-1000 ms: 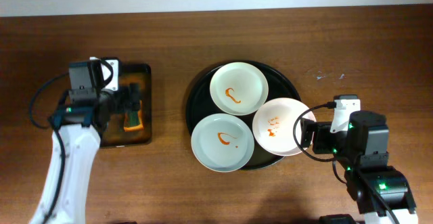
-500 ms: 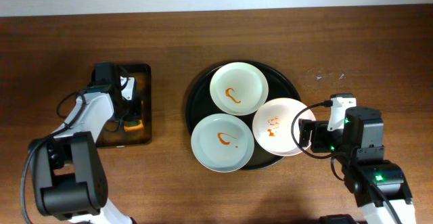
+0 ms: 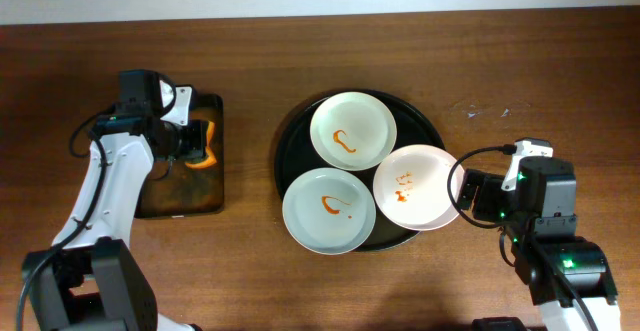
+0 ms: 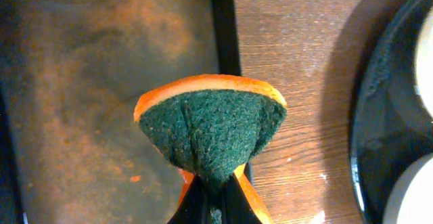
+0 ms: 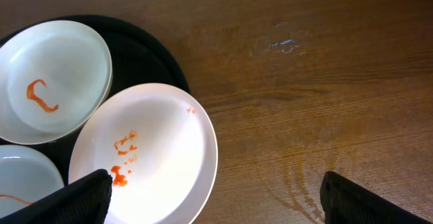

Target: Clean dirty plates on tray and stack at the side

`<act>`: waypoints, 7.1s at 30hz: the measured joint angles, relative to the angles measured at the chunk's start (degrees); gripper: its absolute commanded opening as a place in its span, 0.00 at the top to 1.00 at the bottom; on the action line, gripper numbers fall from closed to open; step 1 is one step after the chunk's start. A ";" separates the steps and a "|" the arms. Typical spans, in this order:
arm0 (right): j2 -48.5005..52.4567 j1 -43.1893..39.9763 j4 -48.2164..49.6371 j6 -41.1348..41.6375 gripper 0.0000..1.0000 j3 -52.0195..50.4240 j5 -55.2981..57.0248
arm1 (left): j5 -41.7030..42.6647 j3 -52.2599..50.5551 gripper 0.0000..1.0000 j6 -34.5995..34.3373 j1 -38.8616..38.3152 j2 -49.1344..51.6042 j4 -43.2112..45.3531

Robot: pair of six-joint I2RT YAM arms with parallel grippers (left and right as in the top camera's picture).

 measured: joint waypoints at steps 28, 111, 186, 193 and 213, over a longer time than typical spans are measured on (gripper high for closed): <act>0.00 -0.04 -2.14 0.02 0.01 0.02 0.00 | 42.53 0.00 1.00 16.55 19.08 0.00 -2.99; 45.27 -18.80 1.90 -5.16 0.96 3.82 -33.11 | 12.96 3.34 1.00 -14.71 -54.64 21.00 40.63; 30.75 0.48 -6.29 4.24 0.96 9.94 5.49 | -12.26 7.50 1.00 -20.00 -40.35 5.16 9.44; 23.91 21.57 -6.54 6.95 0.96 10.14 30.62 | -9.97 7.50 1.00 -20.26 -38.84 5.16 8.76; 35.26 18.56 -10.01 32.76 0.96 10.29 17.99 | 13.18 7.50 1.00 -35.45 -48.65 13.60 15.13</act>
